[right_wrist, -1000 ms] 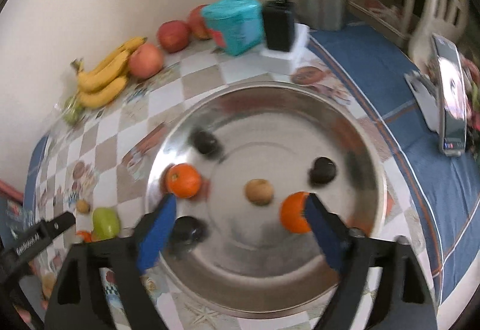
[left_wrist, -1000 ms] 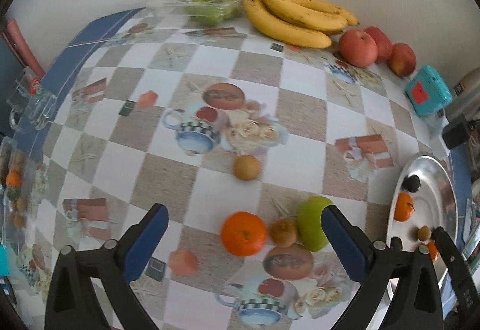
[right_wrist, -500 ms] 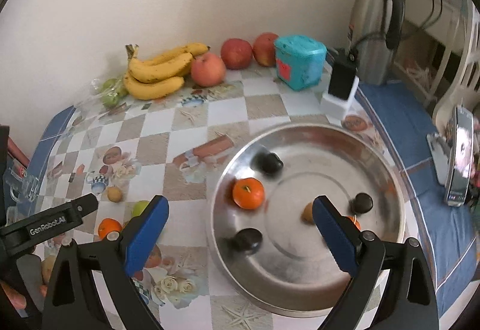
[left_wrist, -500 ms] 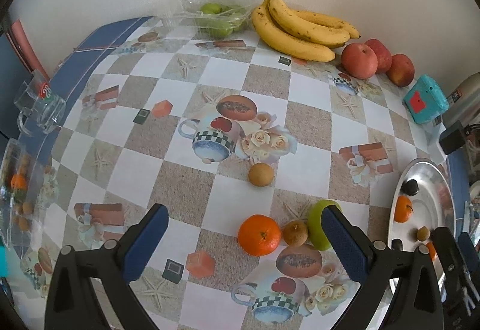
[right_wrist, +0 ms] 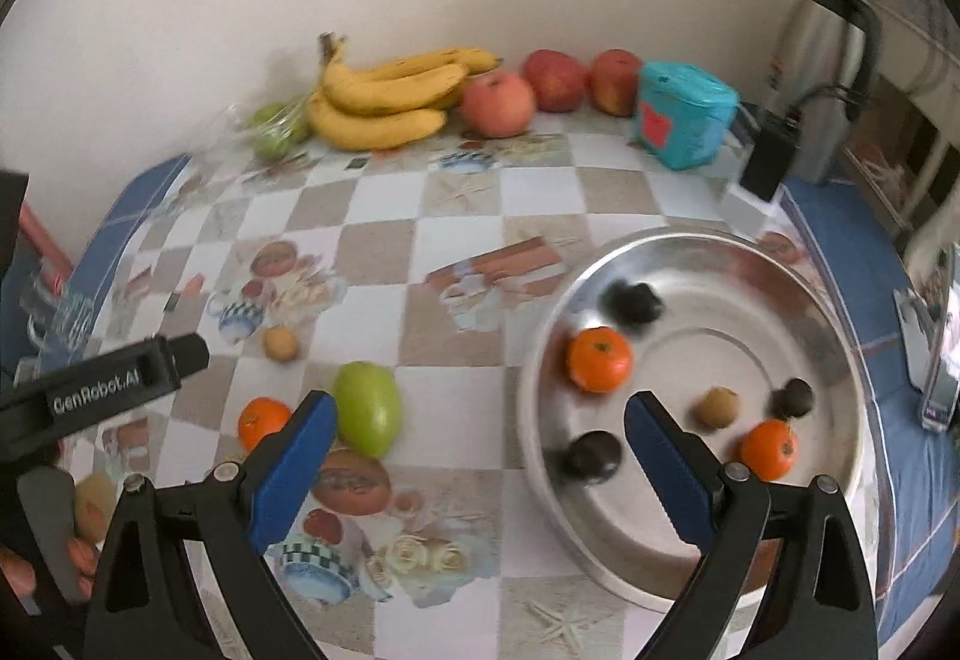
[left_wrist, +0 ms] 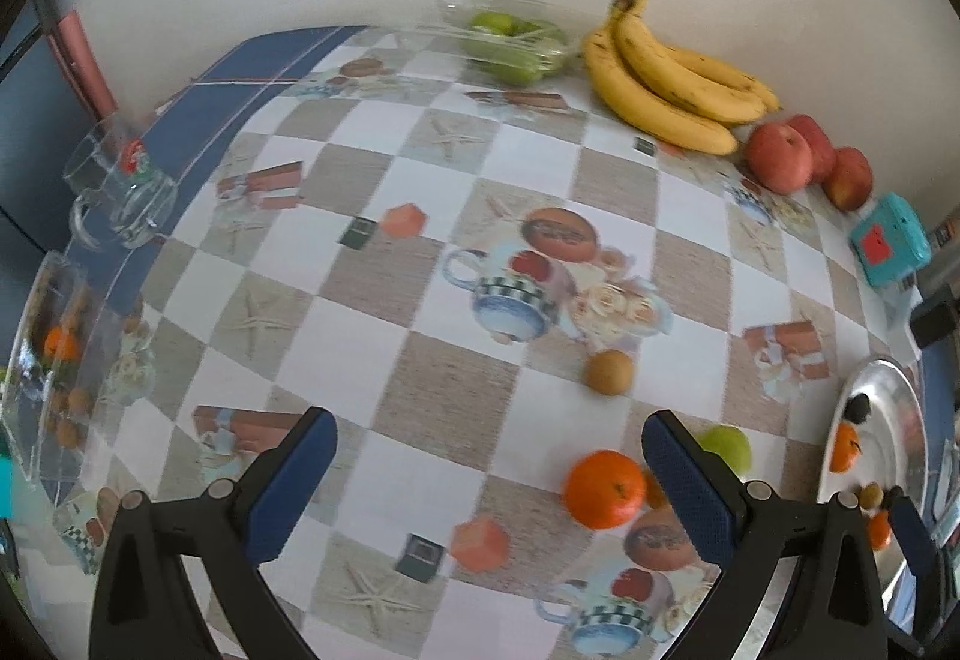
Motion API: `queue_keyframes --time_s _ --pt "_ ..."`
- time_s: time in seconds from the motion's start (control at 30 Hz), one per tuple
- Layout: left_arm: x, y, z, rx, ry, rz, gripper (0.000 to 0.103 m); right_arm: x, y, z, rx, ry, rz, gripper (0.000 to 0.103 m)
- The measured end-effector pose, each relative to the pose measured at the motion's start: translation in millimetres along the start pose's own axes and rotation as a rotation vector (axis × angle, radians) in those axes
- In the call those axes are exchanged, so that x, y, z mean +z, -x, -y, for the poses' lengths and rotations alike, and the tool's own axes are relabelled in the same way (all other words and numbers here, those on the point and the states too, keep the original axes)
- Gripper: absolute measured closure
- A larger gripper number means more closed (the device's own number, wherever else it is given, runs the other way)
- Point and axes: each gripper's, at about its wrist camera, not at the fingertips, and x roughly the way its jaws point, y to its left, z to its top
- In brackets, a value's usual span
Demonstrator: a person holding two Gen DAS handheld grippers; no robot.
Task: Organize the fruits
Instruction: 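Move the right tool to the green pear and close on it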
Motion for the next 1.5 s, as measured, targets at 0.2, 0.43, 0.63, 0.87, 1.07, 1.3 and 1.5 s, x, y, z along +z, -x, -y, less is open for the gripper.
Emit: queue_keyframes --time_s 0.2,0.43,0.63,0.87,1.07,1.3,1.5 --pt "6 -5 -23 0.019 0.063 -0.01 0.0 7 -15 -18 0.055 -0.027 -0.044 0.006" --pt "8 -12 -29 0.026 0.078 -0.032 0.0 12 -35 -46 0.083 0.002 -0.086 0.007" --pt "8 -16 -30 0.024 0.102 -0.051 0.0 18 -39 -49 0.095 0.035 -0.086 0.007" --pt "6 -18 -21 0.01 0.091 -0.06 0.0 24 -42 -45 0.127 0.049 -0.098 0.015" --pt "5 -22 -16 0.006 0.102 -0.072 0.0 21 -52 -32 0.138 0.01 -0.138 0.023" --pt "0 -30 -17 -0.022 0.144 -0.109 0.0 15 -62 -24 0.156 -0.022 -0.169 0.024" --pt "-3 -40 -15 -0.032 0.157 -0.144 0.0 11 -70 -22 0.181 -0.042 -0.192 0.033"
